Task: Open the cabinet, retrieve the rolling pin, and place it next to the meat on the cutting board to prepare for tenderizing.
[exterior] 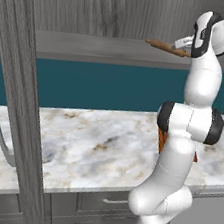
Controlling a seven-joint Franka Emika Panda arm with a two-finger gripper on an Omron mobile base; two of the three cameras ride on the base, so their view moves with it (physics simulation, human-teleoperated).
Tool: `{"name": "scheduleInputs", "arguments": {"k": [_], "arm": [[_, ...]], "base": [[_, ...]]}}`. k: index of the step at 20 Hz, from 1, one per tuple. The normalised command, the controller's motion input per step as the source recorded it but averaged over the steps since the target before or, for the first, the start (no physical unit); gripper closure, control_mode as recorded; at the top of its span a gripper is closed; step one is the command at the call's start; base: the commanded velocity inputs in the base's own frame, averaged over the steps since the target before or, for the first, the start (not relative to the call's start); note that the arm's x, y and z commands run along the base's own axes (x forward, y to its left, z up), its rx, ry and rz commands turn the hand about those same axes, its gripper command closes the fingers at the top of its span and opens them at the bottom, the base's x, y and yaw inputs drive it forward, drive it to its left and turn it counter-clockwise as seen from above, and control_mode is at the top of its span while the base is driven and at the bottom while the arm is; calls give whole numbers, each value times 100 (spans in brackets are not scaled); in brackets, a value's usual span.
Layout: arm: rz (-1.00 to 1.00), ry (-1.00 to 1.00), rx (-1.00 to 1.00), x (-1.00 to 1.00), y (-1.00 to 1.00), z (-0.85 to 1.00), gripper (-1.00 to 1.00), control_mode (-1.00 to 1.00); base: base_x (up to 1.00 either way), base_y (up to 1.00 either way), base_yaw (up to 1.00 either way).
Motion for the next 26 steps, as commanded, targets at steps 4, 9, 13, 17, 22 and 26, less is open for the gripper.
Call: {"name": "scheduleInputs", "arguments": {"k": [4, 9, 13, 17, 22, 26], "arm": [[5, 4, 0, 46, -11, -4, -100, -100], [6, 5, 0, 35, -3, -8, -100, -100], [10, 1, 0, 9, 0, -12, -100, -100], [10, 1, 0, 8, 0, -19, -100, -100], [9, 2, -1, 5, 17, -31, 100, -100], [7, 1, 0, 1, 16, -28, 100, -100]], "base": [[0, 0, 0], [0, 0, 0], [0, 0, 0], [0, 0, 0], [0, 0, 0], [0, 0, 0]]}}
